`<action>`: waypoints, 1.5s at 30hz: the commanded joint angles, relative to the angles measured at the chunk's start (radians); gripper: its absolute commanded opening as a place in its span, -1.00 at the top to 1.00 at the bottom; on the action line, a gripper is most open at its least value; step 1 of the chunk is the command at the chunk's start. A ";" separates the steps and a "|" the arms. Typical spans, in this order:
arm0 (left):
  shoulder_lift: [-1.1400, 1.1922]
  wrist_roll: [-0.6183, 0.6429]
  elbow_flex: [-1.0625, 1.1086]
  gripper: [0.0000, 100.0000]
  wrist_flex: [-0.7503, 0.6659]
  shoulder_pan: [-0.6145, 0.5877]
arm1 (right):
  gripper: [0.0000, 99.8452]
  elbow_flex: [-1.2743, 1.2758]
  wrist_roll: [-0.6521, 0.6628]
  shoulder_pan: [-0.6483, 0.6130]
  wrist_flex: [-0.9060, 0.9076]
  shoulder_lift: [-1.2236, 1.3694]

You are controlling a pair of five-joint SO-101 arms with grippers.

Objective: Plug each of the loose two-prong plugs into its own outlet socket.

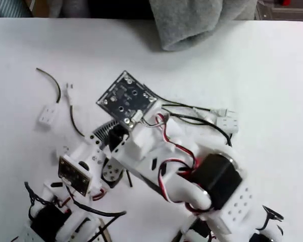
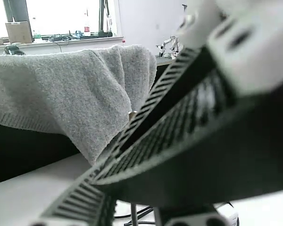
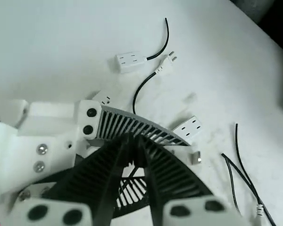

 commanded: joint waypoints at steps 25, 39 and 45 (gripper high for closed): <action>-0.007 0.006 -0.003 0.95 -0.018 0.007 | 0.96 0.238 0.153 0.315 -0.269 -0.016; -0.007 0.006 -0.003 0.95 -0.018 0.007 | 0.96 0.250 0.155 0.346 -0.291 -0.025; -0.007 0.006 -0.003 0.95 -0.018 0.007 | 0.96 0.275 0.160 0.429 -0.297 -0.028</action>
